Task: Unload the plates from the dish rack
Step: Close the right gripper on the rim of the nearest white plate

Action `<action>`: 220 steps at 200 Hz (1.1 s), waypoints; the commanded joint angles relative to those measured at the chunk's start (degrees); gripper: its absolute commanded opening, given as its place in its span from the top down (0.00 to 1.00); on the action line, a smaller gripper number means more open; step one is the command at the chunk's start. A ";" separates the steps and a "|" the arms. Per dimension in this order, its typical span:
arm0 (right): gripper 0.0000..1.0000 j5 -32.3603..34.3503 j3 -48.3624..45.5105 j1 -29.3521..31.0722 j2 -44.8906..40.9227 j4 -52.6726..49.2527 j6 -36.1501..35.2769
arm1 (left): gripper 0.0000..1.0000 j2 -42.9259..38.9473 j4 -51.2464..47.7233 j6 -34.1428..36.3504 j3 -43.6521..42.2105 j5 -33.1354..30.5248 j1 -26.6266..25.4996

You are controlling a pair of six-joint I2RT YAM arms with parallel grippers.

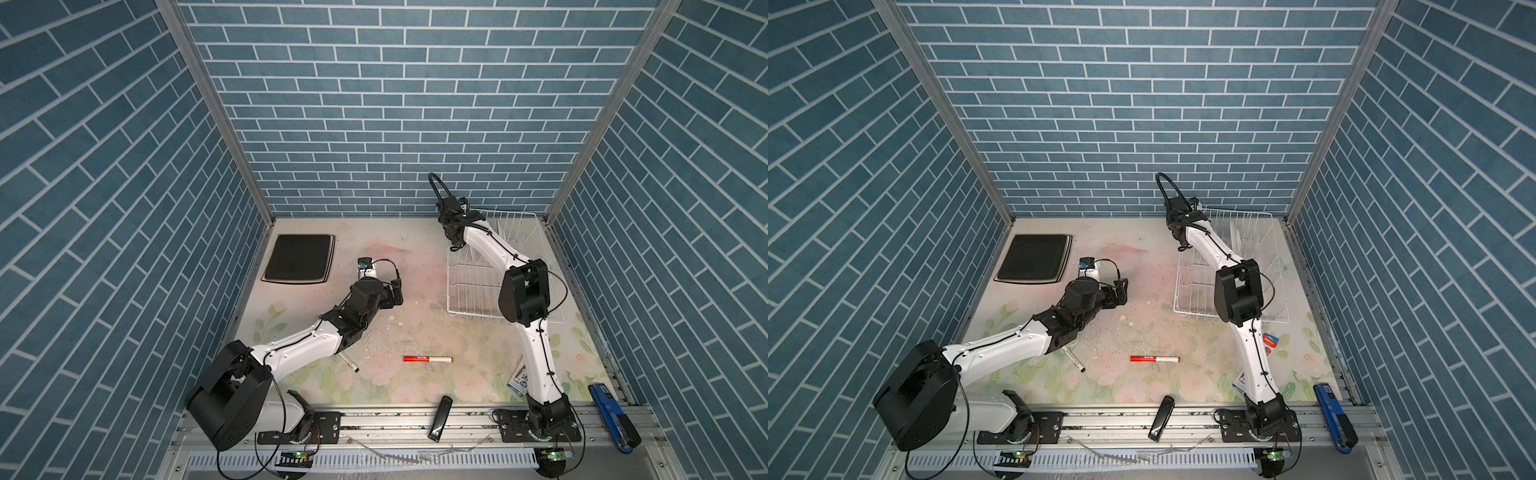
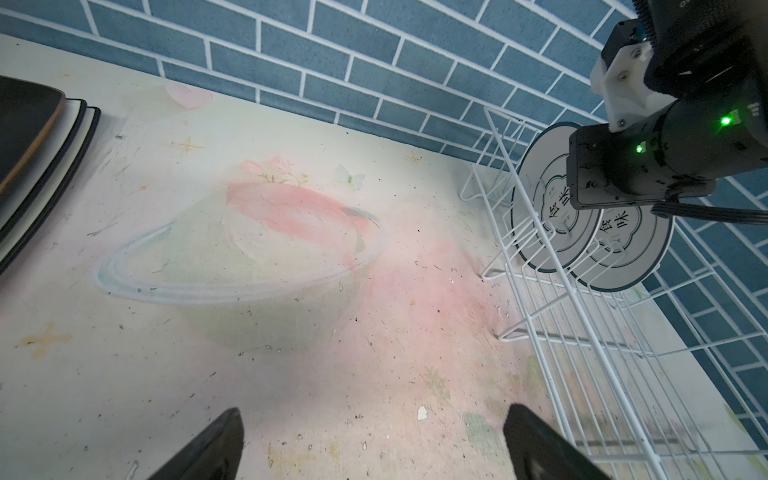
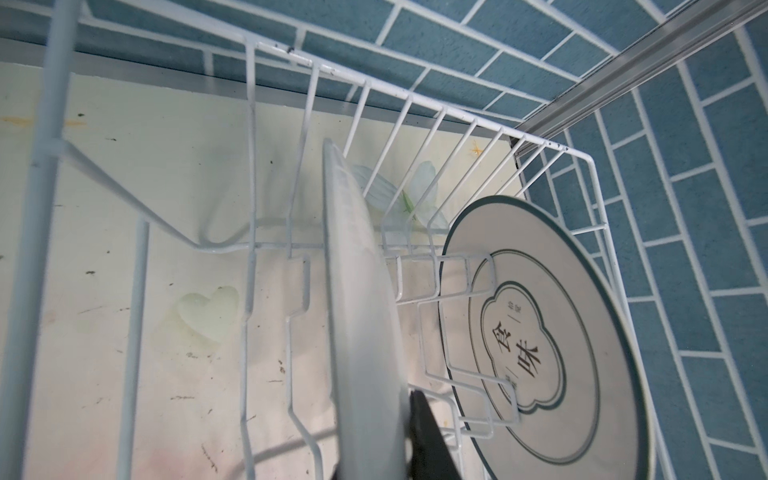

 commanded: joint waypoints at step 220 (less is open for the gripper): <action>1.00 6.80 -1.34 0.21 -0.06 0.79 -0.37 | 0.00 -2.48 -0.52 -0.59 -1.78 -1.84 -0.33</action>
